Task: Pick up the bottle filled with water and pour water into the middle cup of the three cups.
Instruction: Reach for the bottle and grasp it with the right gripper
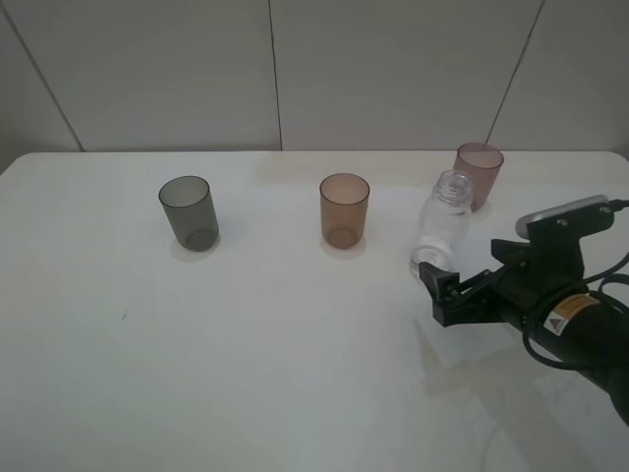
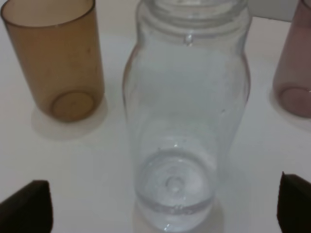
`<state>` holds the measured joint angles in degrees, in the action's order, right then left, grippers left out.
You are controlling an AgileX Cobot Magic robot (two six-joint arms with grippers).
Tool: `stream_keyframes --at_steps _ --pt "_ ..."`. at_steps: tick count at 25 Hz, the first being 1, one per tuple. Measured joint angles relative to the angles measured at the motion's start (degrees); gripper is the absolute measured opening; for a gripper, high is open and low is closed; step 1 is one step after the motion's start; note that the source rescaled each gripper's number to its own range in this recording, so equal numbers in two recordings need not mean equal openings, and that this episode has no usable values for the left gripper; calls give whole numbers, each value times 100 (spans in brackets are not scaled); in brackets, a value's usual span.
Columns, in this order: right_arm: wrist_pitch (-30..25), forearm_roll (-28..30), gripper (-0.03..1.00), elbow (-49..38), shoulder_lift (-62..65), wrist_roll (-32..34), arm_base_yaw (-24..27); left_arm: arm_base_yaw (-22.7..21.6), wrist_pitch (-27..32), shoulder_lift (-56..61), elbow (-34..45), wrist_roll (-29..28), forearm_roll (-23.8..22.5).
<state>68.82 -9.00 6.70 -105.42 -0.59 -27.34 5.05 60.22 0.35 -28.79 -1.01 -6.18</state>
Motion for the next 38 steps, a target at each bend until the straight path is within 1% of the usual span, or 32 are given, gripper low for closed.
stream_keyframes --at_steps 4,9,18,24,35,37,38 --pt "0 -278 100 265 -15 0 0 0 0 0 0 0 0" --pt "44 -427 100 581 -328 0 0 0 0 0 0 0 0" --pt "39 -488 100 1081 -1093 0 0 0 0 0 0 0 0" --pt "46 -513 100 1395 -1308 0 0 0 0 0 0 0 0" --pt "40 -549 100 1657 -1485 0 0 0 0 0 0 0 0" --pt "40 -549 97 1657 -1485 0 0 0 0 0 0 0 0" --pt "40 -562 89 1661 -1485 0 0 0 0 0 0 0 0"
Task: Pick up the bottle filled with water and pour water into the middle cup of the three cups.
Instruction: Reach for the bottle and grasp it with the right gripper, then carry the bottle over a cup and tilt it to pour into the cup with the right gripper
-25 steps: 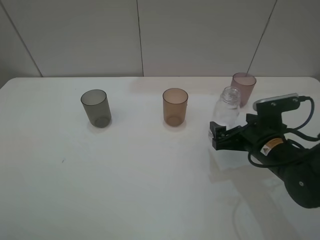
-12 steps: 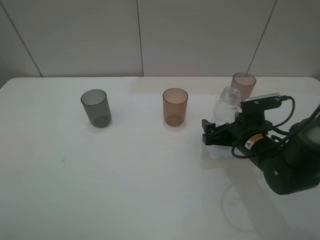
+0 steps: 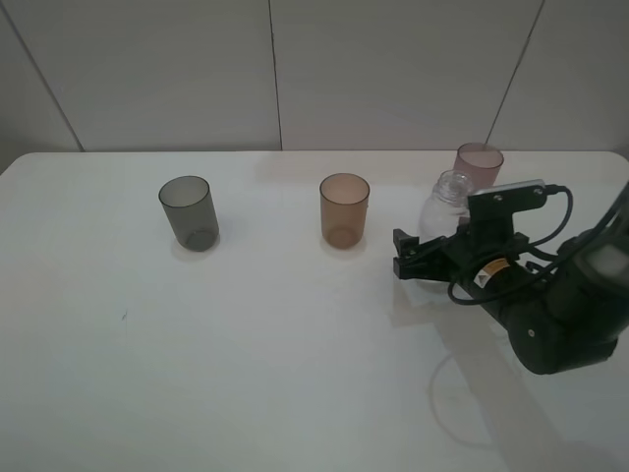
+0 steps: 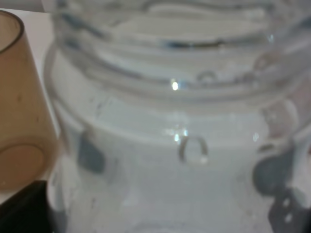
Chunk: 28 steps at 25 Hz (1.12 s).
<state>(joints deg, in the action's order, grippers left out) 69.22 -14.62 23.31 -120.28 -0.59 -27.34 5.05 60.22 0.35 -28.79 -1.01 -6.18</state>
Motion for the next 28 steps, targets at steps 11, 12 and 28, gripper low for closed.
stream_keyframes --at_steps 11,12,28 --pt "0 -12 1 2 0 0 0 0 0 0 0 0 0" --pt "0 -12 1 2 0 0 0 0 0 0 0 0 0" --pt "-83 -70 1 2 146 -6 0 0 0 0 0 0 0"
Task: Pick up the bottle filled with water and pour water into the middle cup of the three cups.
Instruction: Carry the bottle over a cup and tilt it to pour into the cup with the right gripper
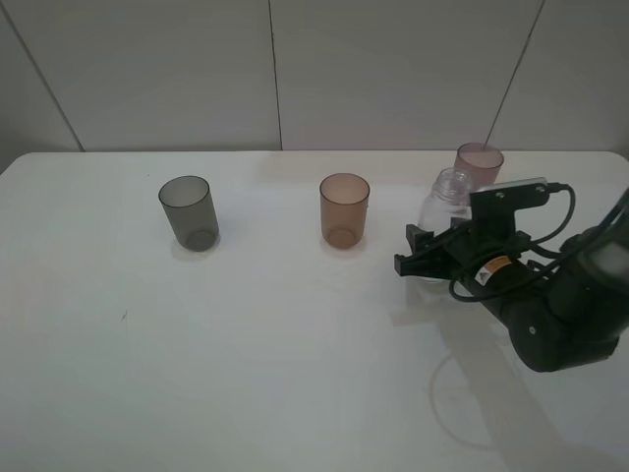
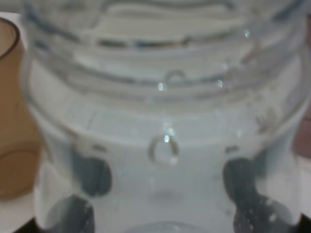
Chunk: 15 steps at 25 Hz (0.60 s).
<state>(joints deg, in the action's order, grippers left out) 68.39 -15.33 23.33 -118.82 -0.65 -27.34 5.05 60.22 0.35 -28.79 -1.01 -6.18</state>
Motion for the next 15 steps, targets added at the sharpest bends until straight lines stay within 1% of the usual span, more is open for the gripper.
stream_keyframes --at_steps 3,5,10,15 --pt "-11 -28 1 0 269 -124 0 0 0 0 0 0 0" --pt "-162 -72 1 0 507 -406 0 0 0 0 0 0 0" --pt "-1092 -311 1 0 1248 -1401 0 0 0 0 0 0 0" --pt "-2026 -442 1 -10 1972 -2184 0 0 0 0 0 0 0"
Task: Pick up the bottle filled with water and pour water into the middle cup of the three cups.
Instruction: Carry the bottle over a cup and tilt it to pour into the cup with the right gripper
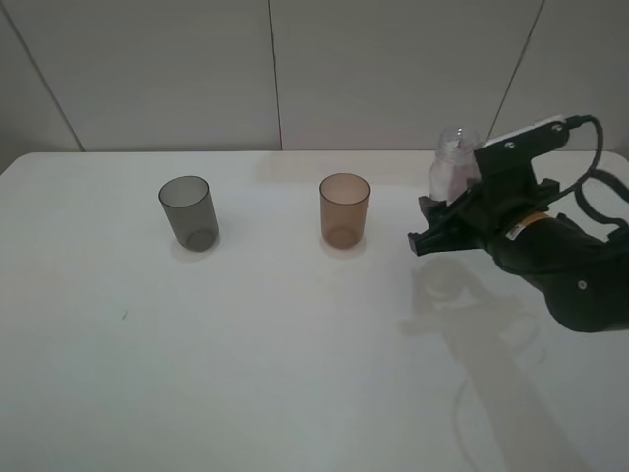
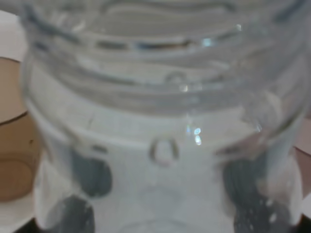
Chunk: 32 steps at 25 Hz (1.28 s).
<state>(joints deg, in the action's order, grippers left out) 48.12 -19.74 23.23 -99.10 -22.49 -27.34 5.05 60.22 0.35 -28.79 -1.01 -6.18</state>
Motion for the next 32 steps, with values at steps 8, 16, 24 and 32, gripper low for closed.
stream_keyframes --at_steps 8,16,24,32 --pt "-1596 -11 1 186 688 -451 0 0 0 0 0 0 0" --pt "-3260 939 1 995 921 -285 99 0 0 0 0 0 0" --pt "-5015 3748 1 2084 921 2093 433 0 0 0 0 0 0" --pt "-6286 6633 1 2612 672 4538 362 0 0 0 0 0 0"
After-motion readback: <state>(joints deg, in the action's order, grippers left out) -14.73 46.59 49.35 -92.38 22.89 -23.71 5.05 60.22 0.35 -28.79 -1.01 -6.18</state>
